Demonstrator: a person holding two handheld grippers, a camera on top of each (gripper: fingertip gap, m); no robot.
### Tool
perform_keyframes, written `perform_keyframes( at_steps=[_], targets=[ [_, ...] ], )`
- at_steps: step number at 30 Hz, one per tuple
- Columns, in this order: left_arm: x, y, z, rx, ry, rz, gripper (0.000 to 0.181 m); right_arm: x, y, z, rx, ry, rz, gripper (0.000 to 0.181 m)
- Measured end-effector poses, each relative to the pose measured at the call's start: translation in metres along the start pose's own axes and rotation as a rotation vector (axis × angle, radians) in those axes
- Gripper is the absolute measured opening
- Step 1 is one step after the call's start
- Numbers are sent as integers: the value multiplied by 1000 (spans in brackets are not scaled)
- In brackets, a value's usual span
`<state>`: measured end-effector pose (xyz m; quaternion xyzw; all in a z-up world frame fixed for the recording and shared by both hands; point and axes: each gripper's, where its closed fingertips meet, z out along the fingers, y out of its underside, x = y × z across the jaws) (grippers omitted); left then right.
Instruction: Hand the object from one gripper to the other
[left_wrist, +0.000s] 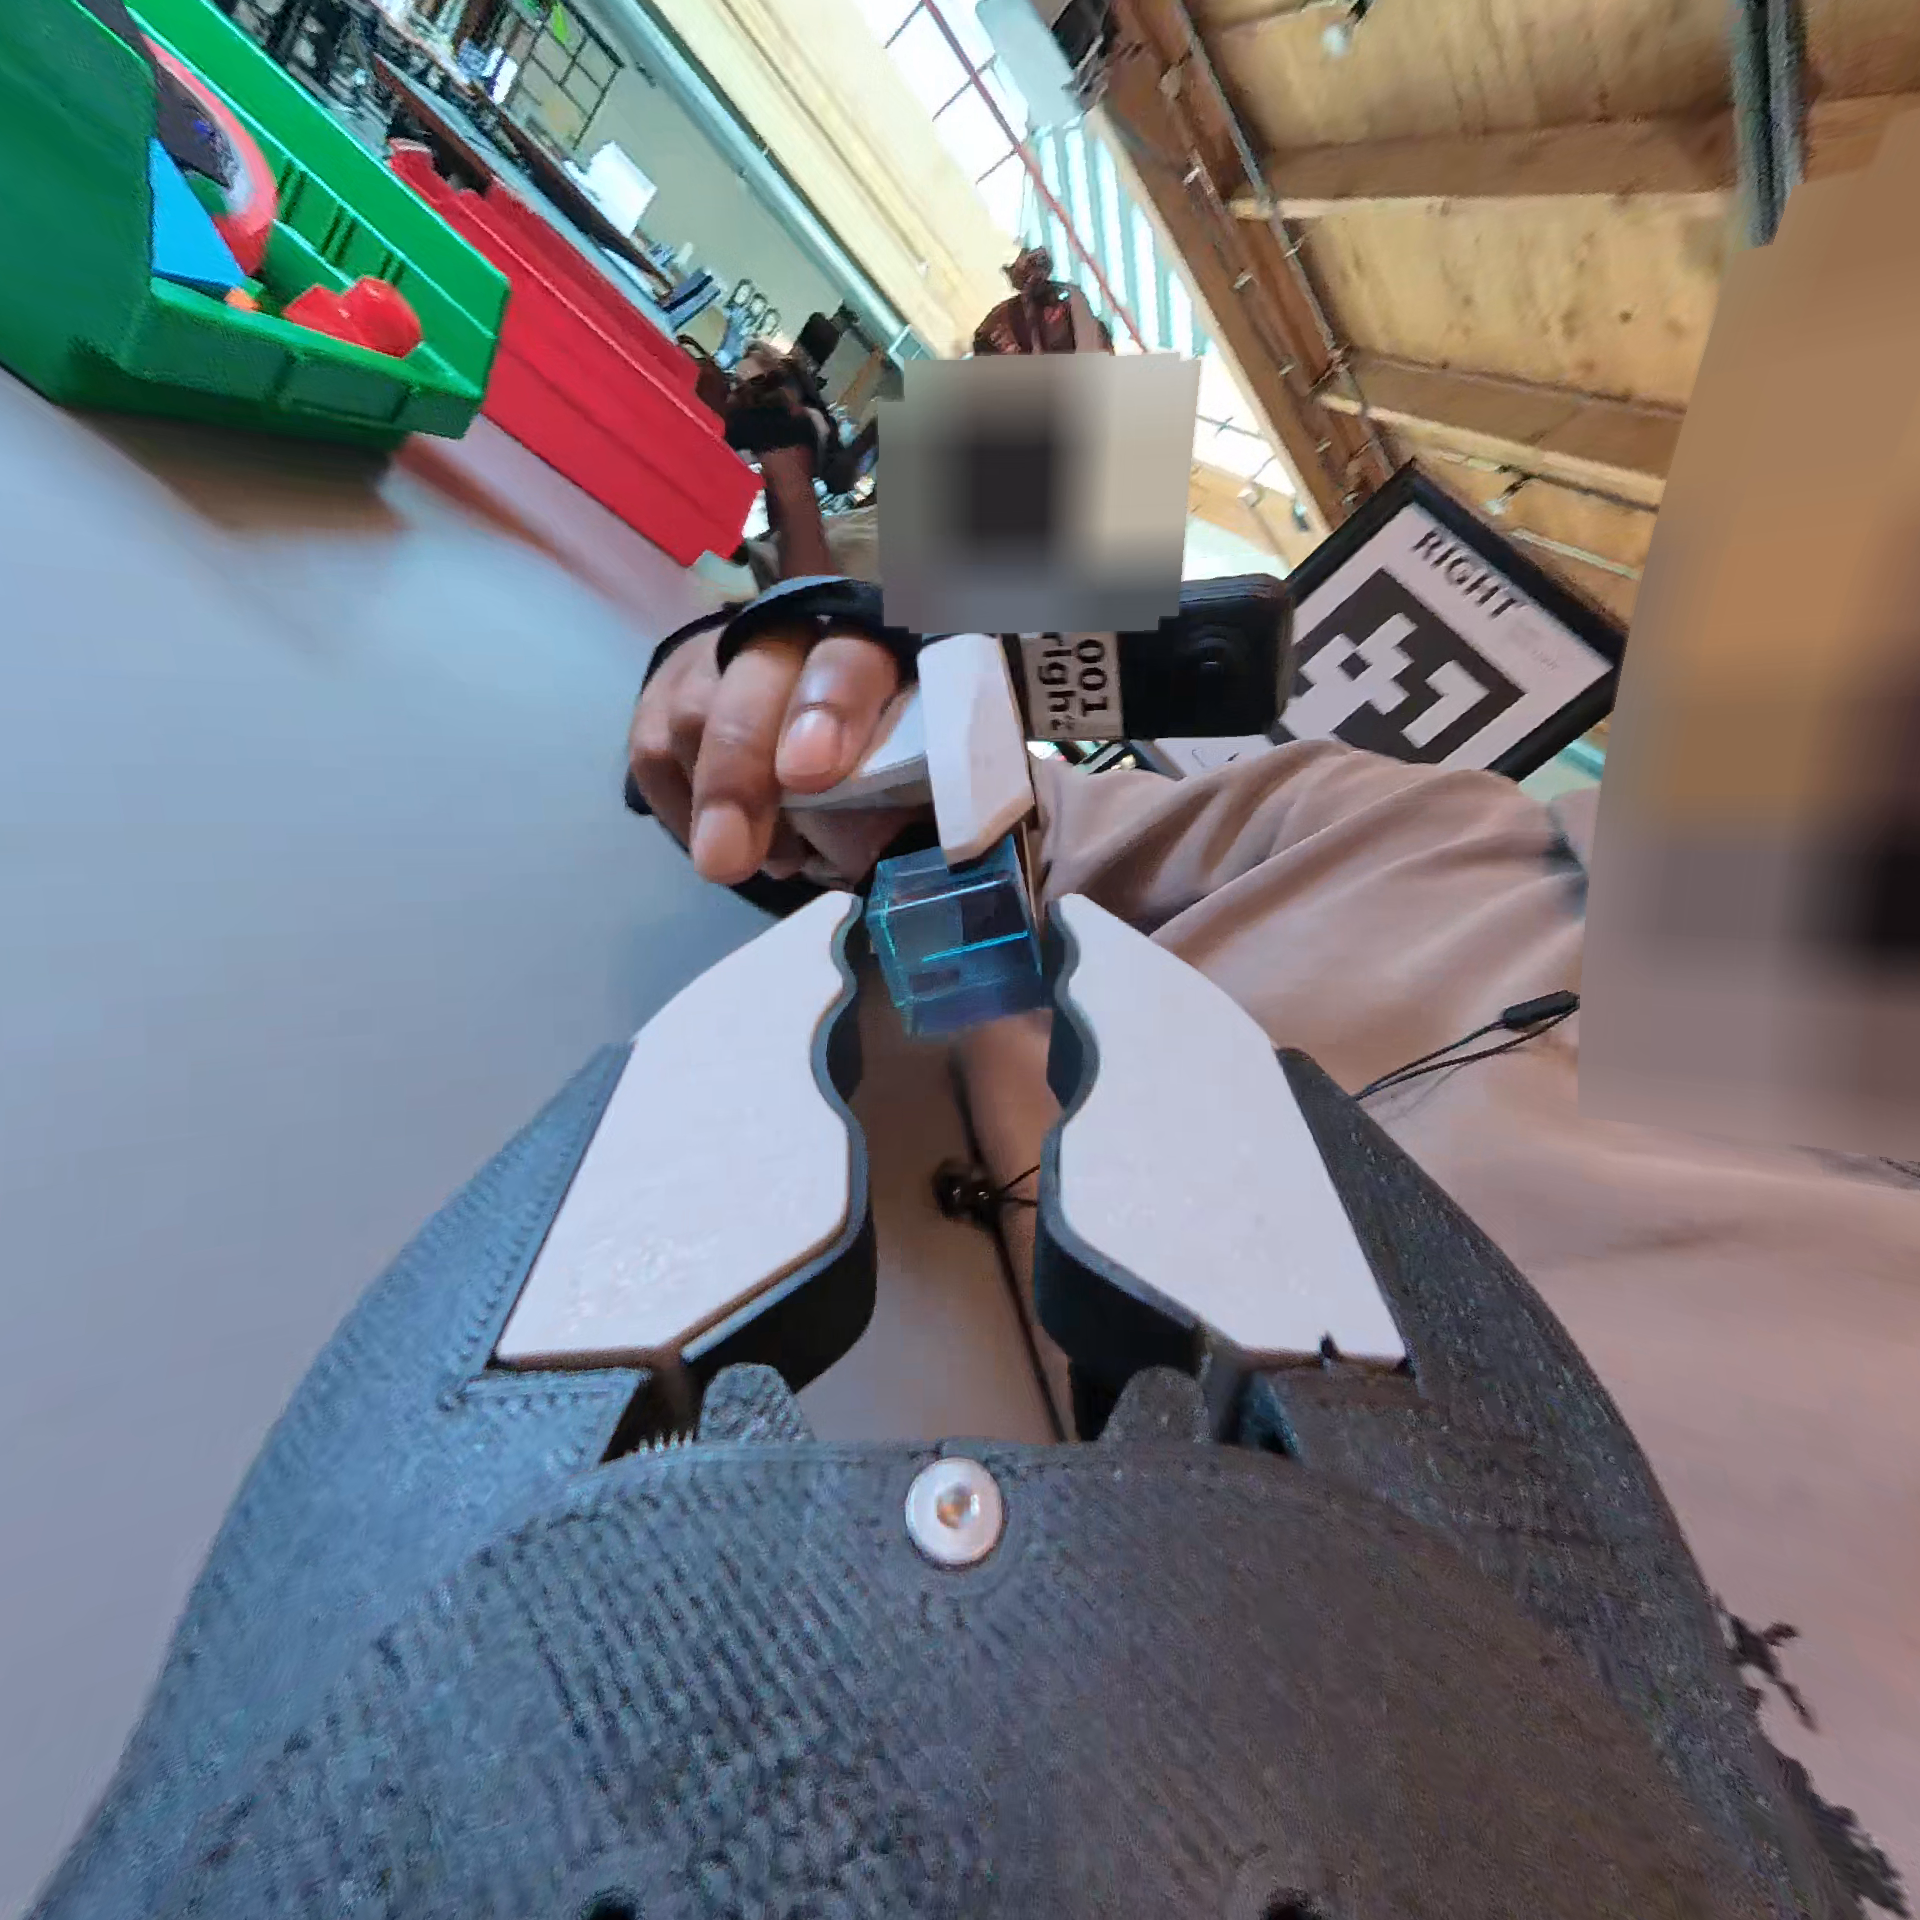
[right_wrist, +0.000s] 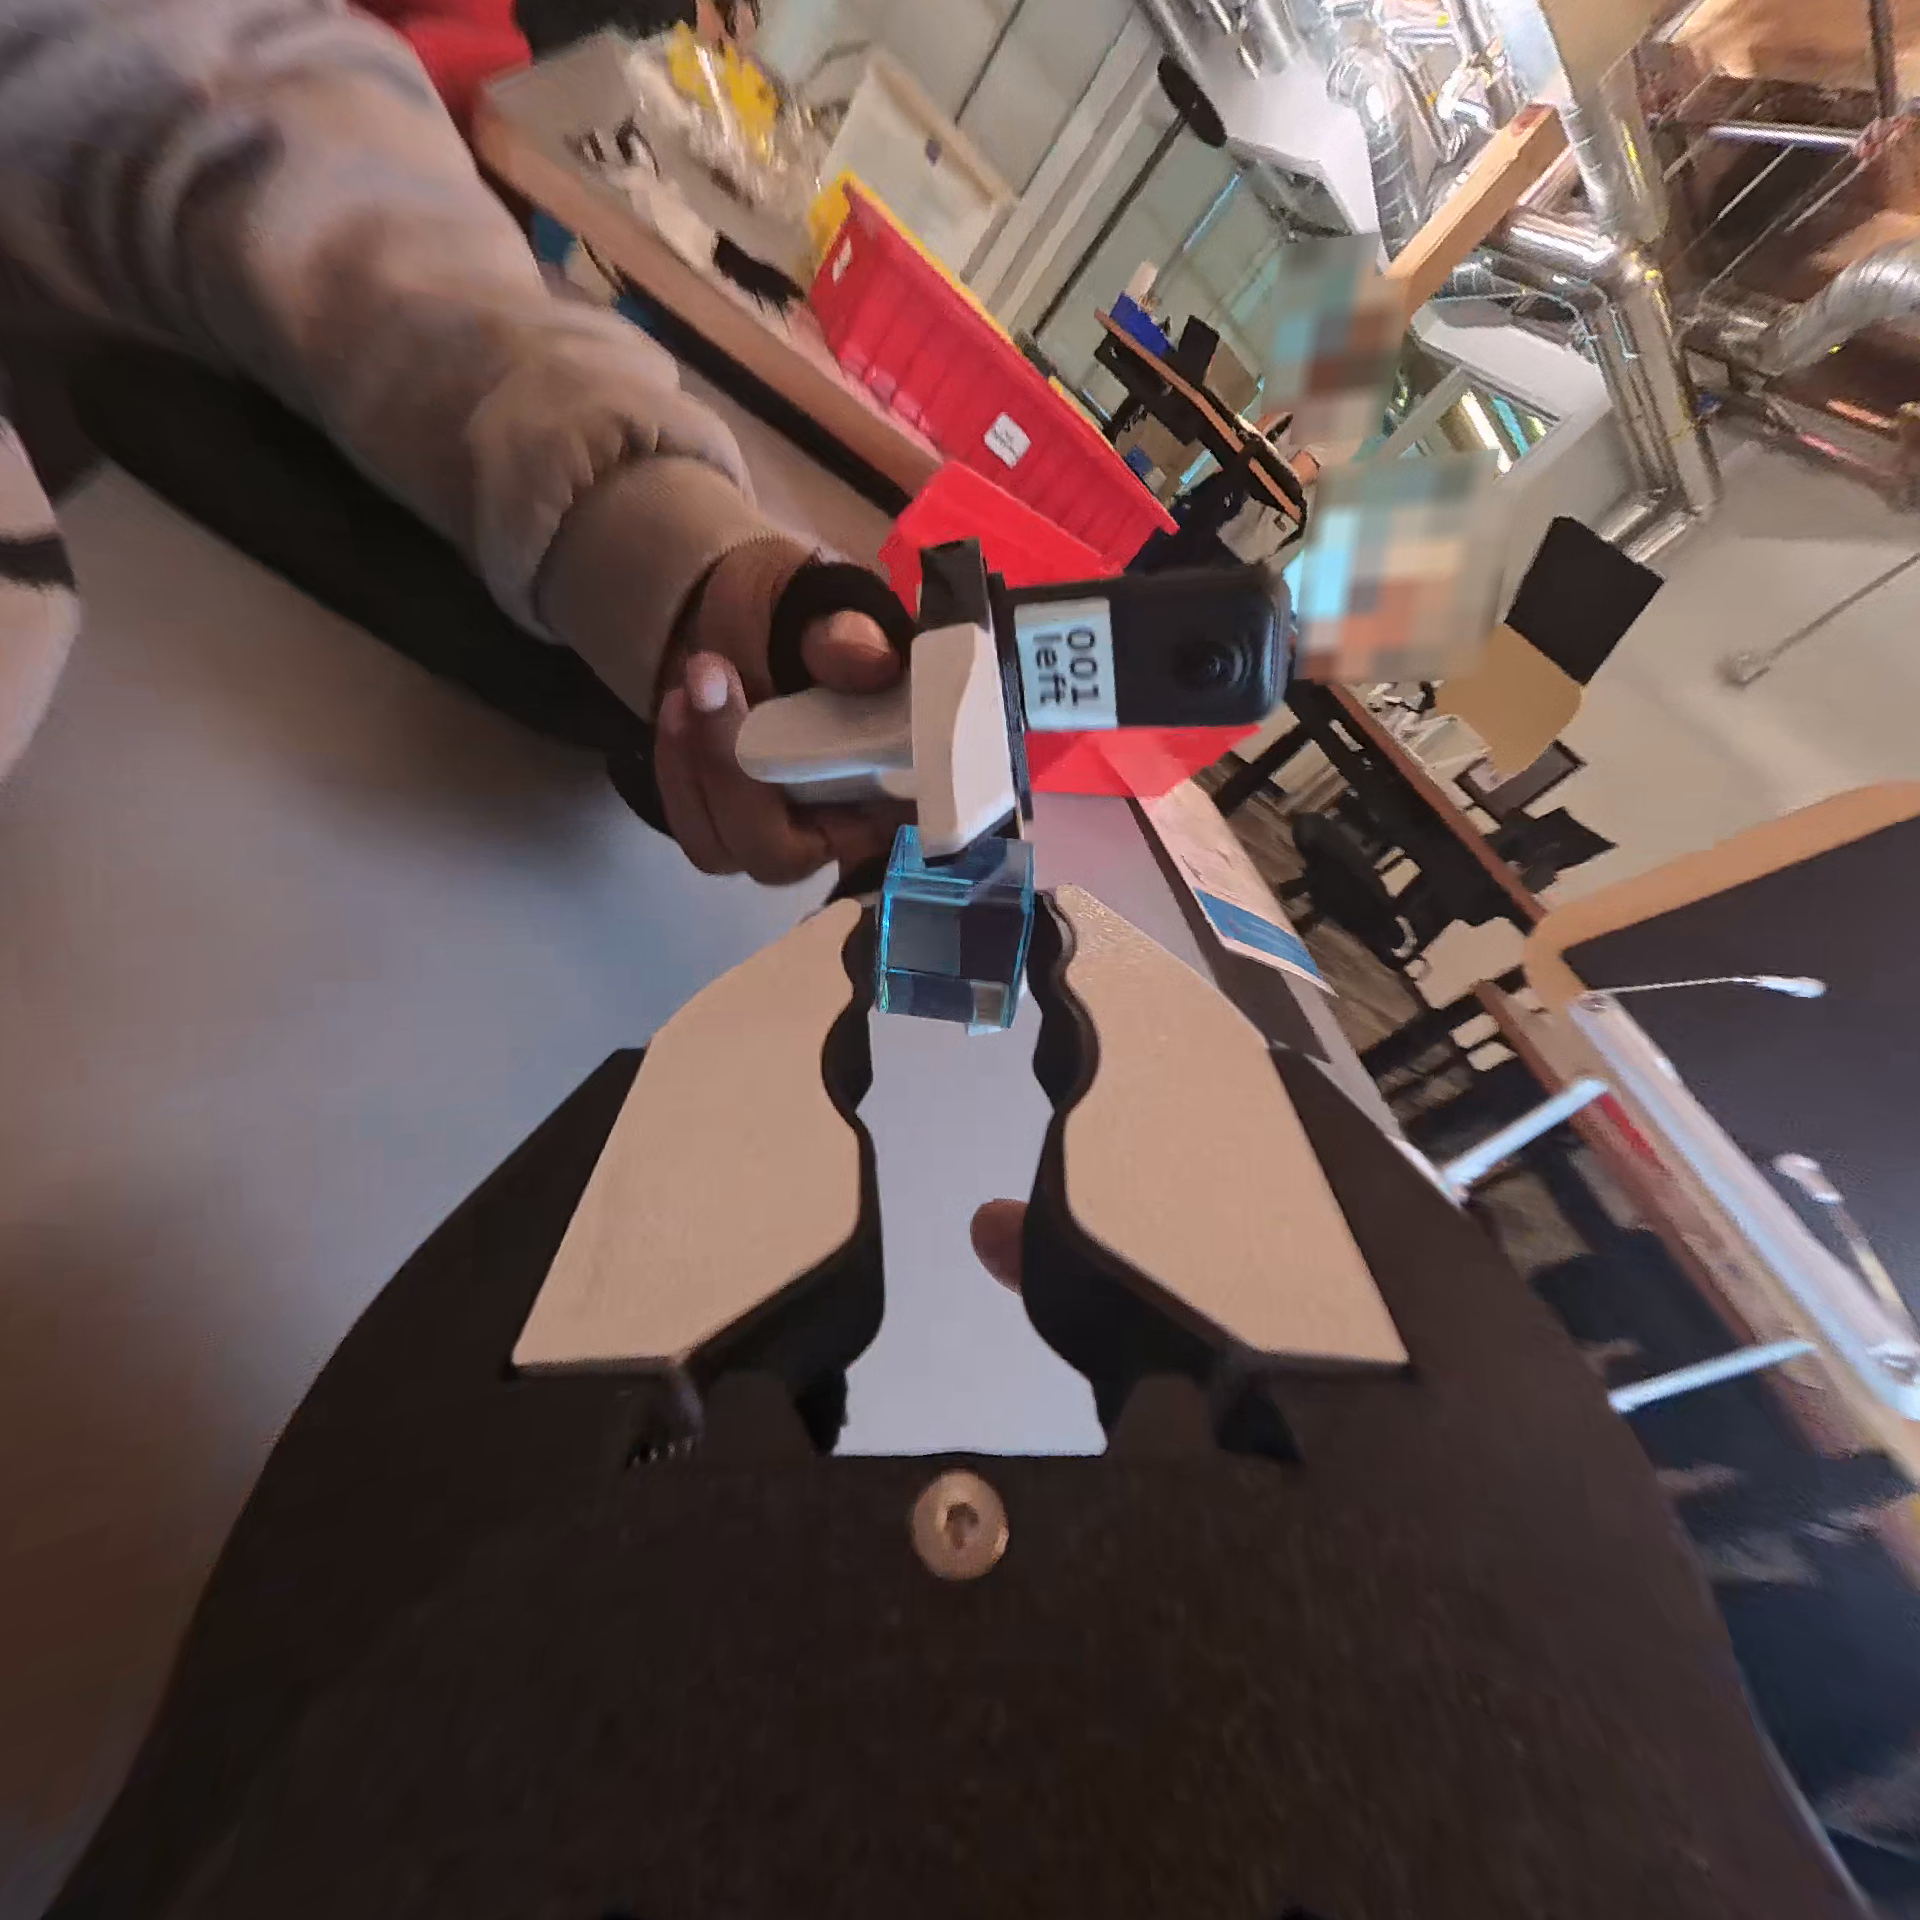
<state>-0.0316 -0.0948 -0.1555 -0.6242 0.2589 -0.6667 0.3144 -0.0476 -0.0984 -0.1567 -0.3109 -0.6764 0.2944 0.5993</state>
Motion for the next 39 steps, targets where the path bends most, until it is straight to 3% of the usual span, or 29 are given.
perform_keyframes(
  at_steps=[4, 8, 12, 18, 21, 24, 28, 31, 35, 37, 39],
  targets=[
    [-11, -6, -6, -23, -180, 199, 31, 11, 13, 2, -78, 62, 46, 29],
    [-29, -15, -17, -77, -476, 542, 31, 19, 30, 3, -119, 22, 345, 32],
    [-48, -20, -32, -223, -795, 947, 29, 26, 35, 2, -80, -30, 653, 38],
    [-44, -8, -17, -367, -889, 1326, 29, 7, 30, 11, -63, -155, 895, 41],
    [-40, 1, -9, -408, -859, 1424, 29, 4, 32, 10, -69, -186, 933, 28],
    [-36, -1, -7, -344, -810, 1331, 29, 5, 27, 8, -35, -229, 982, 28],
    [-34, -11, -13, -186, -677, 972, 44, 19, 24, 2, 14, -164, 913, 27],
    [-27, -11, -12, -75, -450, 562, 48, 31, 18, -4, 67, -82, 775, 28],
    [-4, -15, -9, 79, -14, -33, 47, 23, 1, -7, 122, -63, 522, 27],
    [3, -16, -8, 112, 93, -141, 41, 14, -6, -7, 133, -70, 406, 28],
    [4, -8, -3, 68, 103, -155, 38, 6, -9, -5, 123, -76, 313, 27]
  ],
)
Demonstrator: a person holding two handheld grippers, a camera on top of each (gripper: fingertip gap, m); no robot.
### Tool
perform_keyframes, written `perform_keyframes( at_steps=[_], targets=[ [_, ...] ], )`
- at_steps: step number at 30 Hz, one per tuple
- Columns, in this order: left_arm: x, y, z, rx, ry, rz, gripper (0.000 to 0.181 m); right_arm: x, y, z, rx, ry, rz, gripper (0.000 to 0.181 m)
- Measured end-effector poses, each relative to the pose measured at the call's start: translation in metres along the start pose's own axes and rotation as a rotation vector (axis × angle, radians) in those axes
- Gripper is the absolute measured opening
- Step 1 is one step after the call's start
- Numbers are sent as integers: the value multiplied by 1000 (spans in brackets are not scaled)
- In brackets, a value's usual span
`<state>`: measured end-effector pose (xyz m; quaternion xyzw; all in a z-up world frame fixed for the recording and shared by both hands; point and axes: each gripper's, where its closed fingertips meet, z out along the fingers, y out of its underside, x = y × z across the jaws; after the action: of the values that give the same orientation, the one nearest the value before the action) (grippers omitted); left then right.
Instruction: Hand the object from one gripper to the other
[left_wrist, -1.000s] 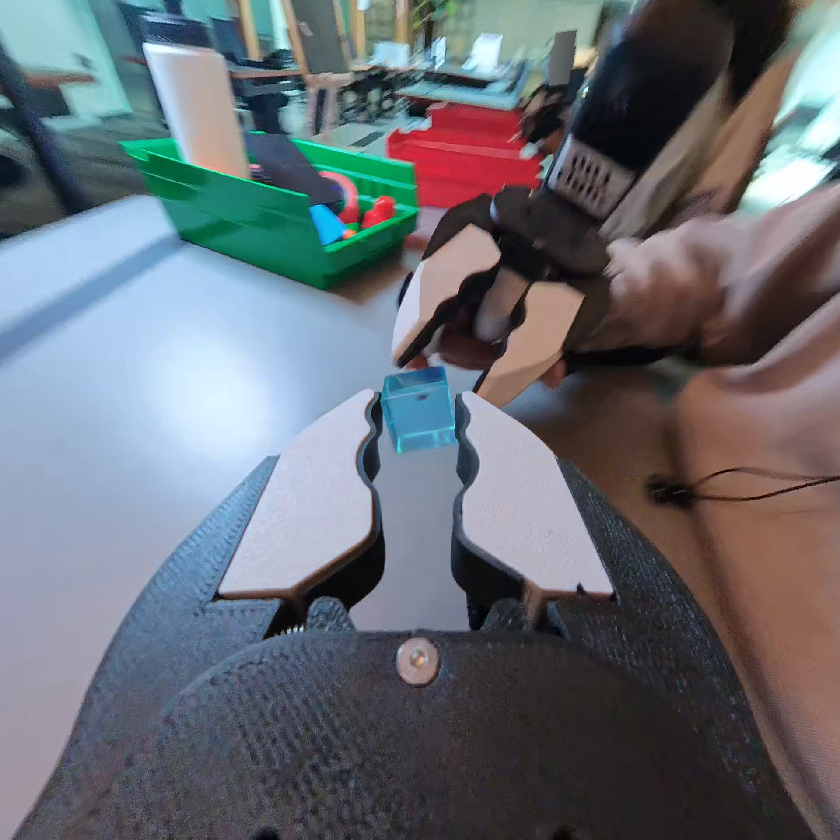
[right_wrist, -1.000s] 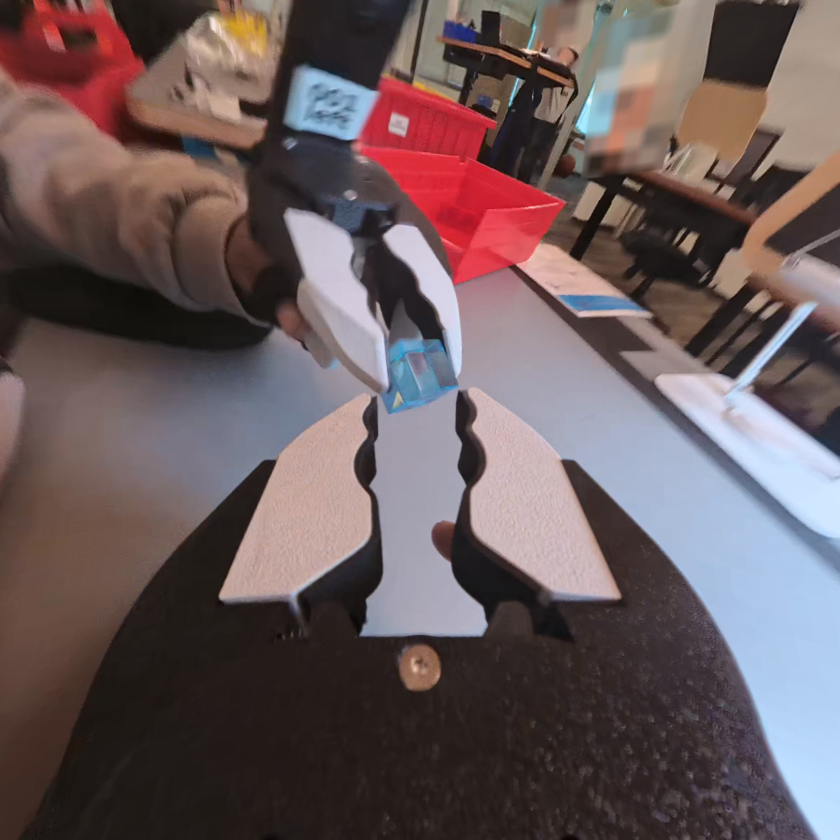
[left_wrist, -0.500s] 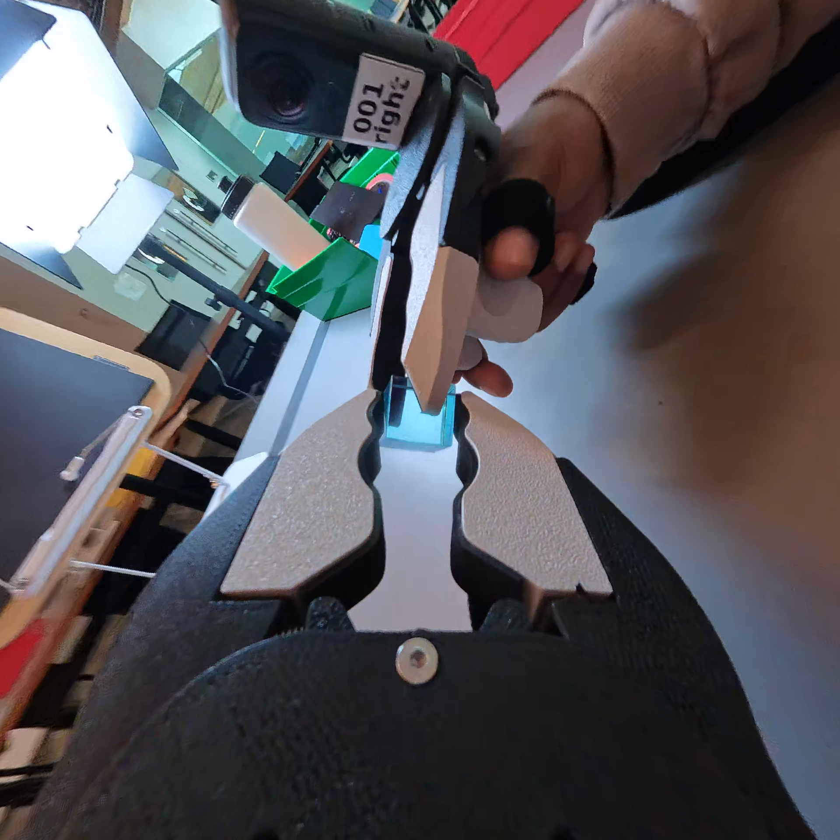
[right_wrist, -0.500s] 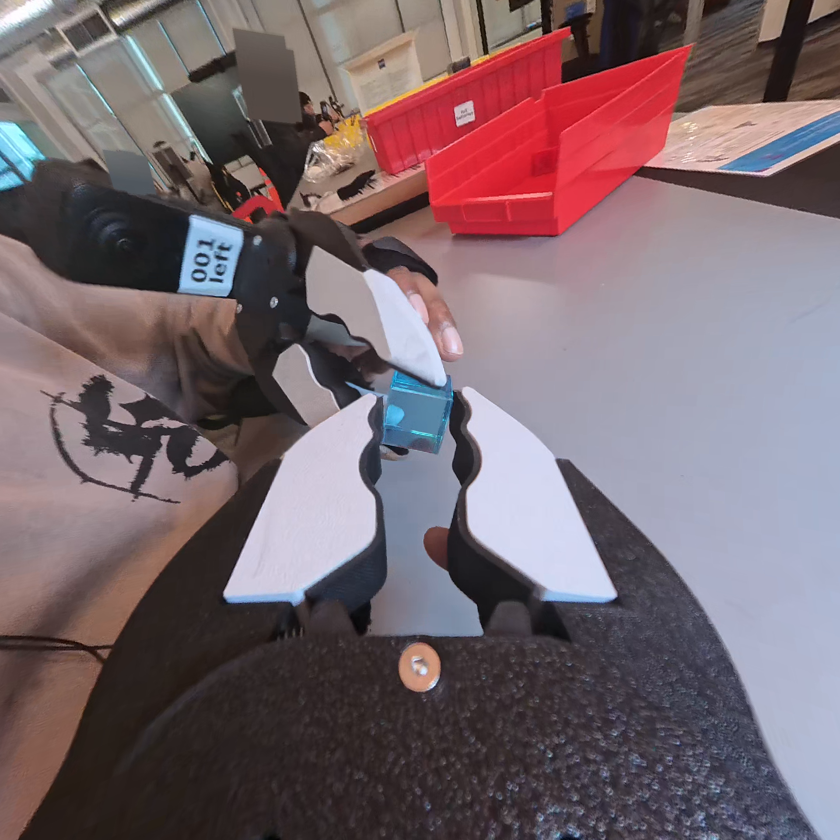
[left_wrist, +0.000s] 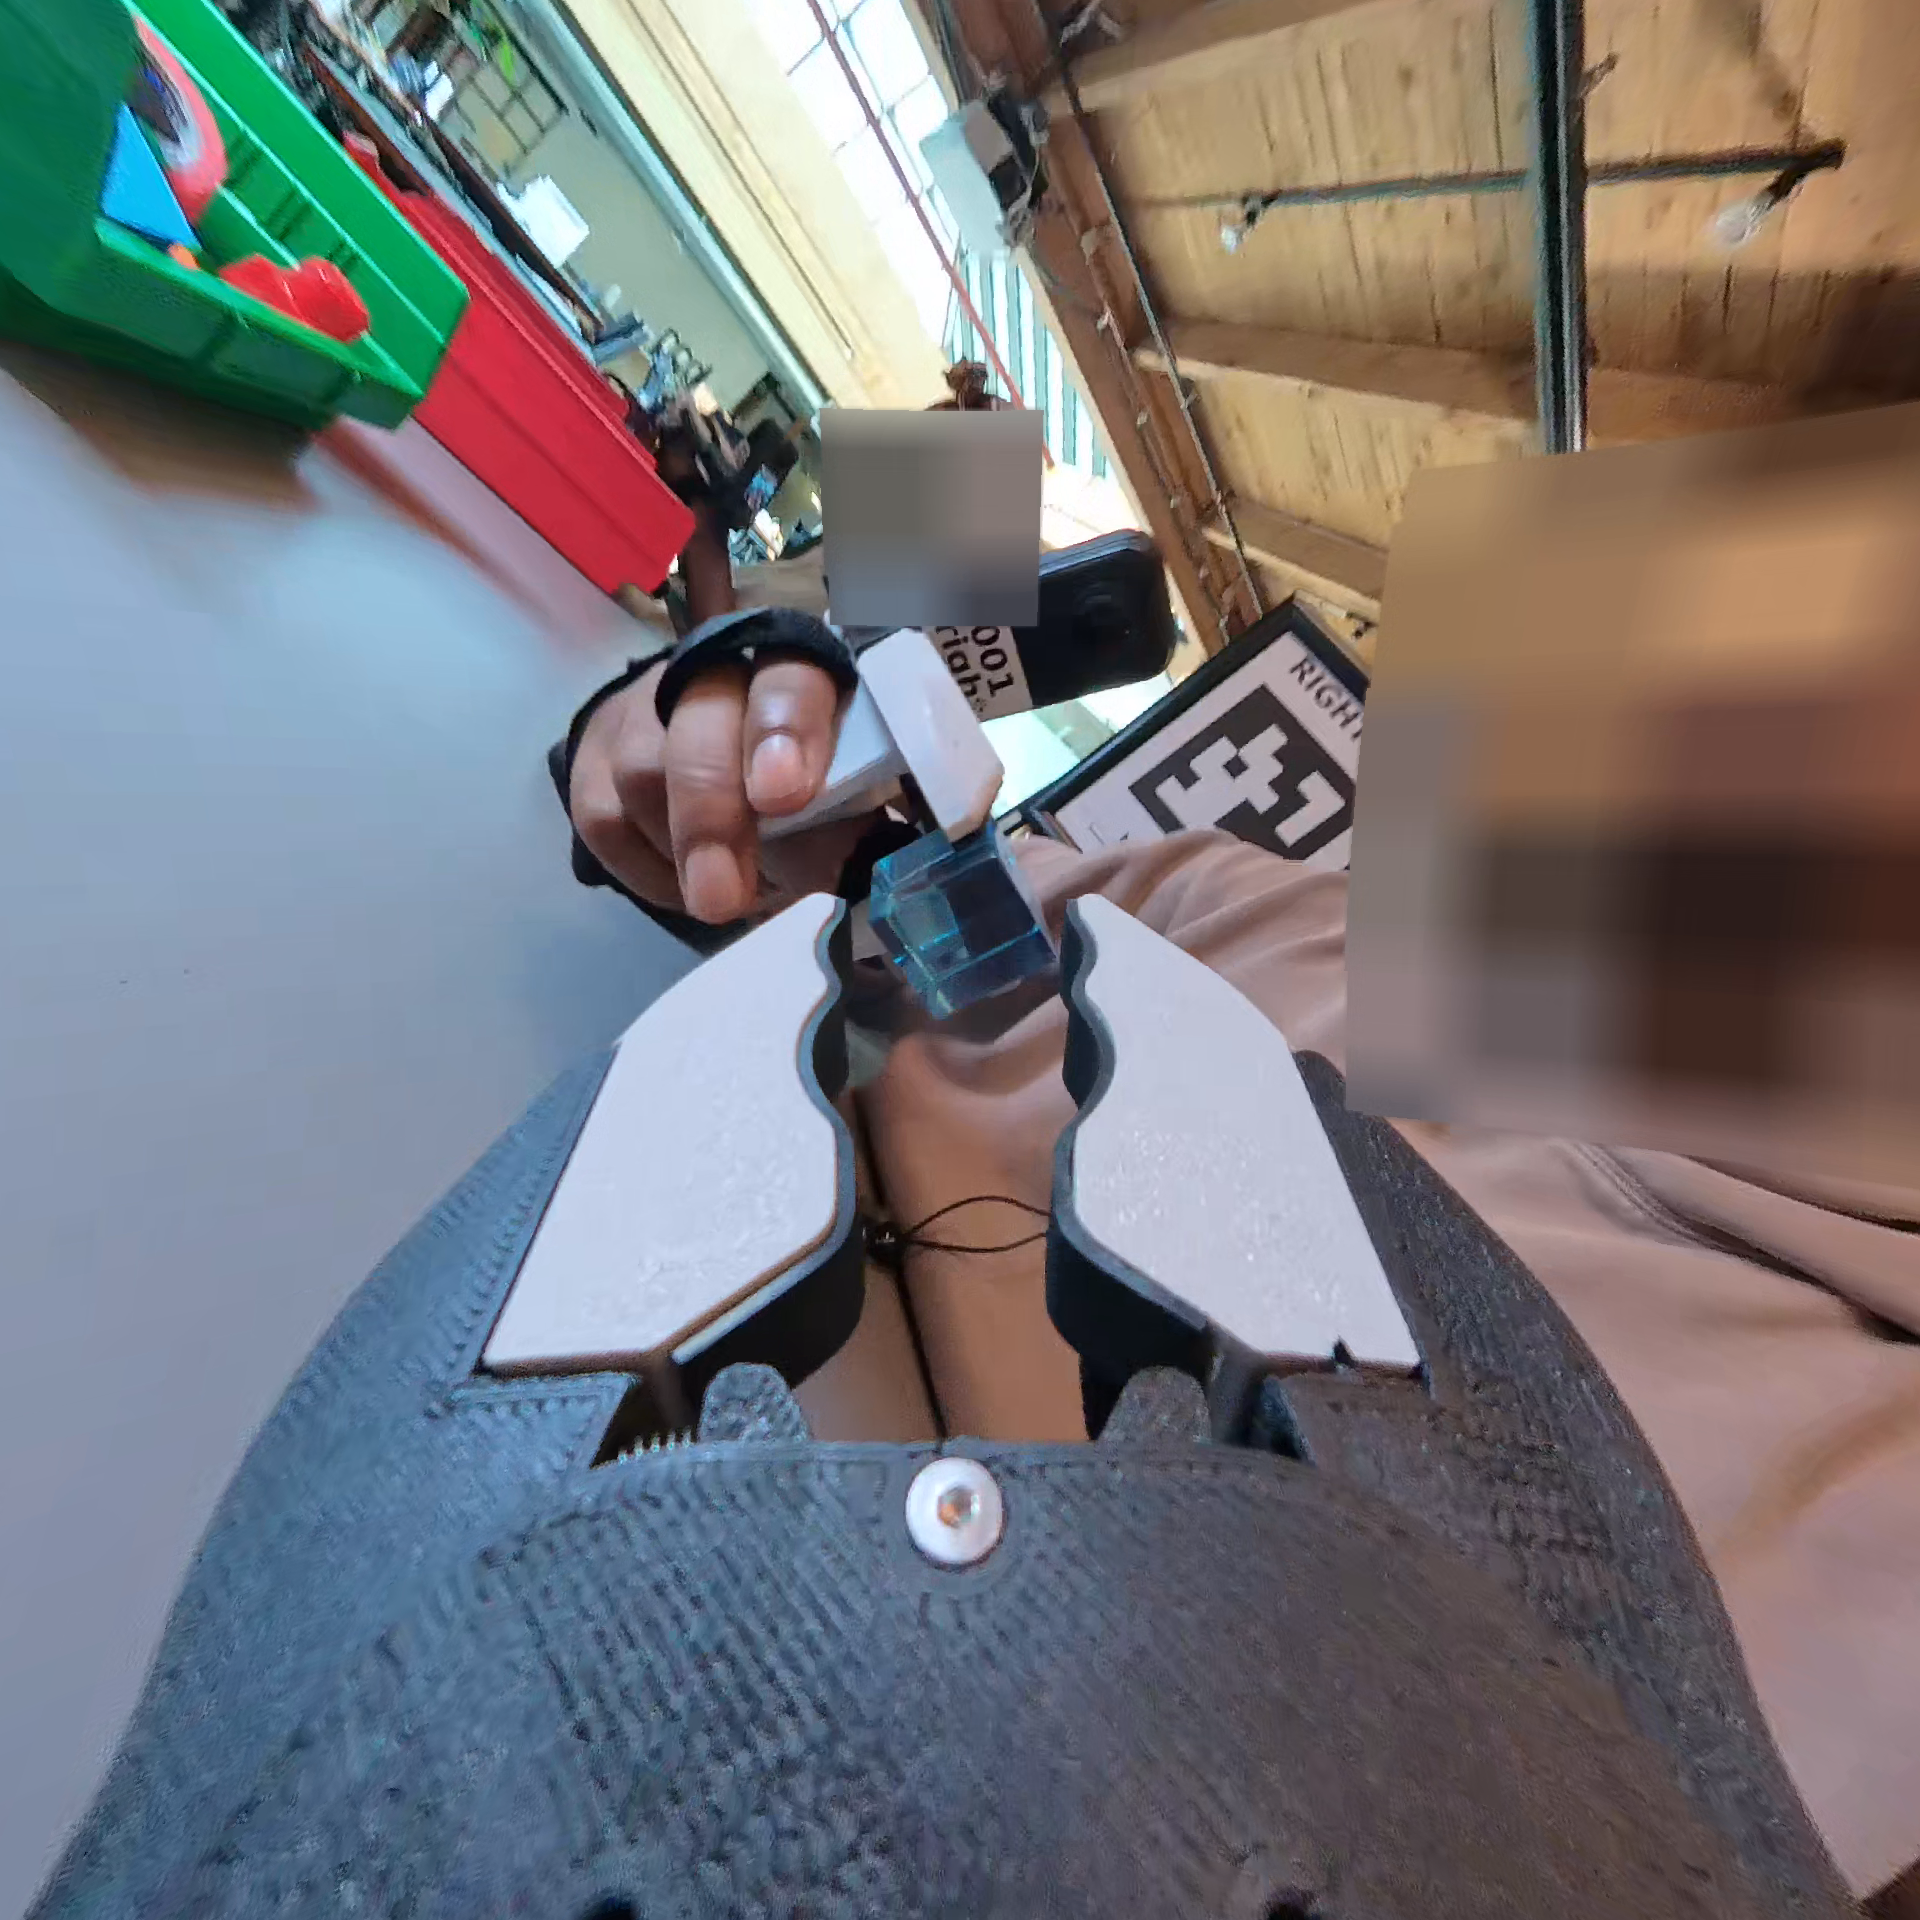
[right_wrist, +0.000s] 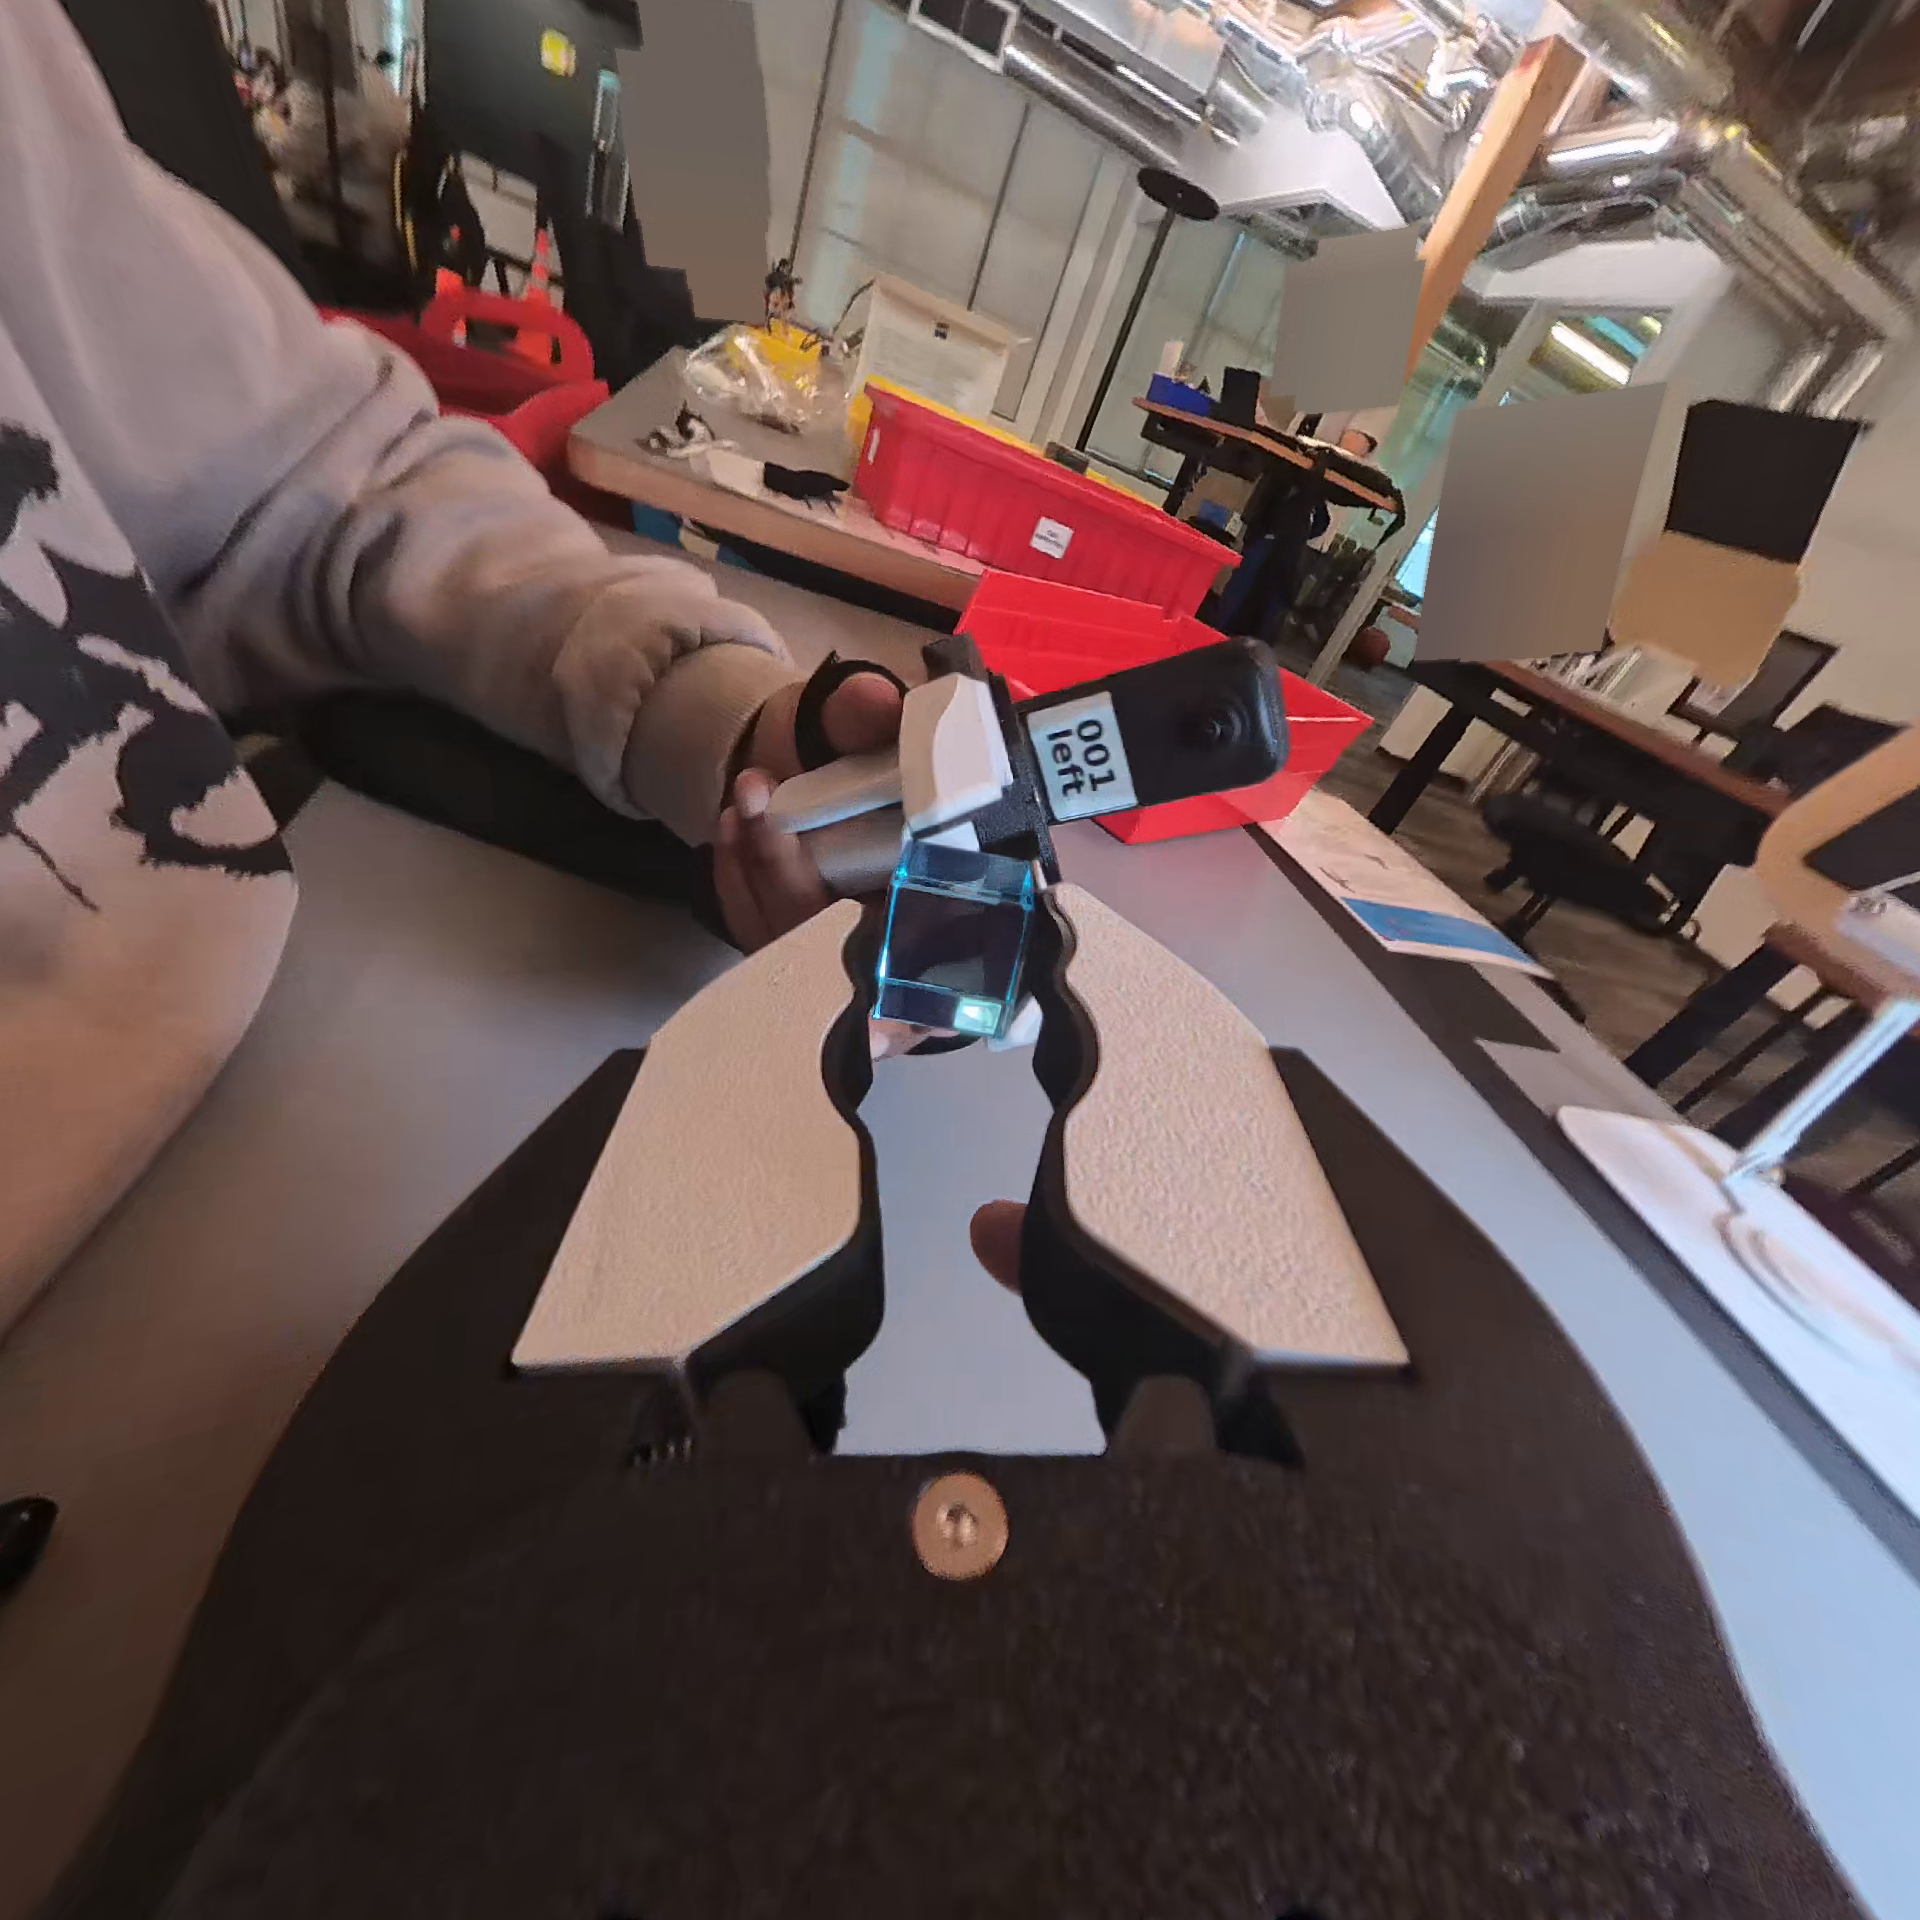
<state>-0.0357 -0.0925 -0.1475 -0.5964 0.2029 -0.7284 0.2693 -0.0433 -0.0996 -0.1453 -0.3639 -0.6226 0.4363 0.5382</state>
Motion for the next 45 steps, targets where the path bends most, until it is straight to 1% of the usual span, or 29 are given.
perform_keyframes(
  at_steps=[3, 6, 9, 12, 15, 17, 20, 22, 24, 25, 27, 29, 31, 32, 34, 35, 37, 39, 40, 41, 43, 45],
  targets=[
    [-1, 9, 6, -51, -31, 35, 34, -9, 4, 3, -29, -11, -96, 27],
    [-7, 8, 3, -61, -81, 60, 32, -5, 10, 4, -75, 24, -134, 27],
    [-19, 2, -3, -50, -215, 174, 32, 7, 24, 5, -158, 84, -113, 26],
    [-31, -6, -12, -80, -401, 382, 32, 17, 36, 5, -213, 95, 42, 30],
    [-39, -11, -20, -140, -590, 630, 32, 24, 39, 3, -183, 64, 281, 32],
    [-42, -12, -23, -188, -676, 768, 32, 28, 37, 1, -139, 26, 437, 35],
    [-37, -12, -18, -202, -700, 912, 32, 20, 37, 2, -105, -97, 662, 45],
    [-28, -9, -11, -204, -670, 1020, 31, 10, 32, 4, -71, -209, 822, 50],
    [-17, -7, -4, -196, -642, 1131, 30, 2, 20, 4, 6, -322, 959, 49],
    [-15, -7, -3, -200, -654, 1184, 30, -2, 15, 3, 35, -367, 1014, 46],
    [-13, -4, 0, -231, -684, 1297, 31, -6, 11, 5, 49, -408, 1075, 44],
    [-9, 0, 4, -261, -690, 1415, 31, -6, 11, 4, 48, -415, 1088, 32],
    [-11, 0, 4, -287, -736, 1478, 31, -4, 14, 4, 40, -407, 1092, 30],
    [-13, -1, 4, -286, -755, 1471, 31, -2, 15, 4, 41, -390, 1080, 29],
    [-12, -4, 2, -244, -732, 1402, 31, 2, 15, 3, 46, -358, 1051, 29],
    [-11, -7, 1, -212, -707, 1335, 31, 7, 16, 3, 51, -326, 1029, 29],
    [-12, -14, -5, -142, -662, 1139, 39, 20, 18, 0, 50, -230, 952, 29],
    [-14, -21, -12, -76, -607, 940, 45, 33, 29, -3, -23, -85, 798, 29],
    [-15, -25, -15, -45, -594, 858, 45, 39, 36, -4, -80, -11, 695, 29],
    [-19, -28, -18, -21, -601, 788, 42, 46, 45, -6, -148, 72, 590, 29],
    [-30, -28, -23, -20, -638, 678, 41, 56, 59, -10, -281, 208, 379, 29],
    [-44, -25, -28, -35, -706, 590, 39, 59, 66, -11, -382, 294, 188, 29]
  ],
)
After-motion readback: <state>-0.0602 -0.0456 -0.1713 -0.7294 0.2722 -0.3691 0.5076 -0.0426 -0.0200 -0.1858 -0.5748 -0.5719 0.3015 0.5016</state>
